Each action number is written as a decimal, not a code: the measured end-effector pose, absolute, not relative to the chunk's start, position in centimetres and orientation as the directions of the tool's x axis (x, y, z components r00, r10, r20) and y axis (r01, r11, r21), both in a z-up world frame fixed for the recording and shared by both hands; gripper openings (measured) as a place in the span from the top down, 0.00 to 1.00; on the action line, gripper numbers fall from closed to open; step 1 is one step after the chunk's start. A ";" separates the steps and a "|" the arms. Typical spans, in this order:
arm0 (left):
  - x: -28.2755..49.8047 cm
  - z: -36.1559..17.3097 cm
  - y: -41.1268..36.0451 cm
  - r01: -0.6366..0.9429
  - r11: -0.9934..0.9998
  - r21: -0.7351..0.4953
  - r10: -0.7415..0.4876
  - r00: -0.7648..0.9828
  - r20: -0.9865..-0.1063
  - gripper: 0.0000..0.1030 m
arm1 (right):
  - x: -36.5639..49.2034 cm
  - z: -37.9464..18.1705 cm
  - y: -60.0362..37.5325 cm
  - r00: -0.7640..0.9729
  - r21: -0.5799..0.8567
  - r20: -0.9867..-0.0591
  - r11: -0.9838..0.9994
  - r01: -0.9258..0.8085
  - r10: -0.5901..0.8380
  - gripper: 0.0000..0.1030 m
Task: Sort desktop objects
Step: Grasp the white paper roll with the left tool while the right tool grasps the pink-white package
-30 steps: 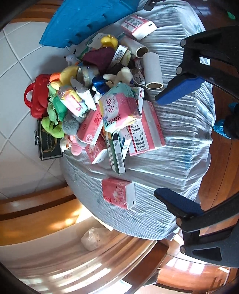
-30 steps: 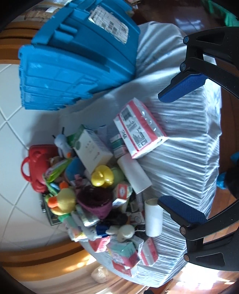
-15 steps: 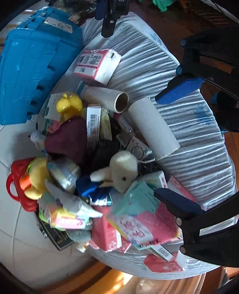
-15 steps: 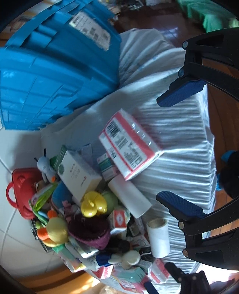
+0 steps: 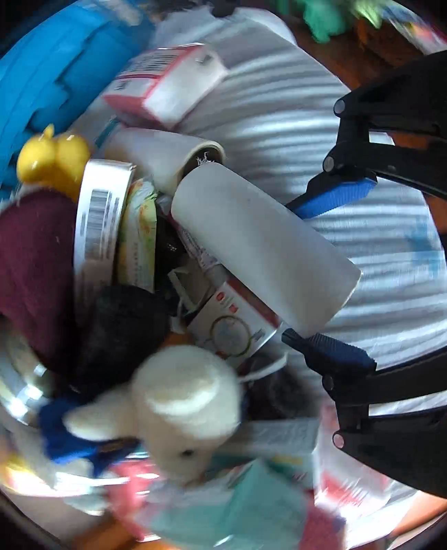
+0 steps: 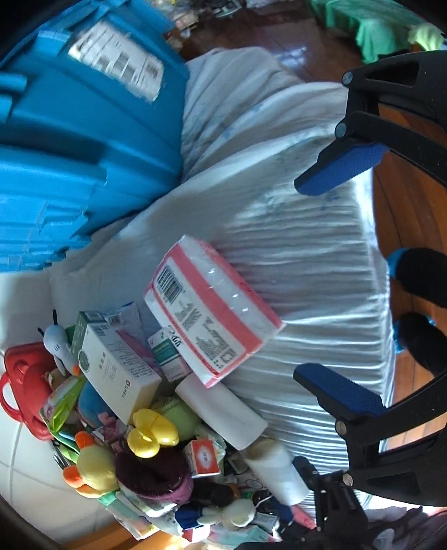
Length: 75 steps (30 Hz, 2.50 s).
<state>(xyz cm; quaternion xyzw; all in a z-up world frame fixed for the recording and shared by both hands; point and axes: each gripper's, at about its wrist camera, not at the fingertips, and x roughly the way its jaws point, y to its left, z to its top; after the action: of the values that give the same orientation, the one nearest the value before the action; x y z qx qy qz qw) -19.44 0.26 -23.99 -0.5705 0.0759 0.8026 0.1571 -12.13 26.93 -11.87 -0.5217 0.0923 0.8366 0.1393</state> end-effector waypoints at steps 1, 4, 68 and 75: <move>-19.3 -23.9 0.2 -0.300 -0.950 -0.082 0.176 -0.300 -0.938 0.37 | -12.8 -12.0 27.1 -0.422 0.013 -0.899 -0.953 -0.303 0.122 0.02; -18.6 -23.6 1.2 -0.224 -0.973 -0.062 0.135 -0.325 -0.936 0.37 | -14.7 -12.4 27.1 -0.438 0.023 -0.896 -0.977 -0.211 0.073 0.02; -16.6 -7.1 -5.5 -0.260 -0.965 -0.038 0.114 -0.283 -0.952 0.55 | -15.9 -15.6 28.7 -0.266 -0.042 -0.959 -0.979 -0.200 0.095 0.21; -13.7 0.5 -8.1 -0.269 -0.963 0.000 0.115 -0.414 -0.903 0.55 | -13.9 -11.7 26.4 -0.368 -0.007 -0.928 -0.988 -0.155 0.064 0.22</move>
<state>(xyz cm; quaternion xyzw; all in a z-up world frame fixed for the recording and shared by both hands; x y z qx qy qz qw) -13.69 -8.09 0.53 -0.5291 0.0724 0.8376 0.1146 -13.93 26.40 -11.69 -0.5582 0.0405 0.8260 0.0662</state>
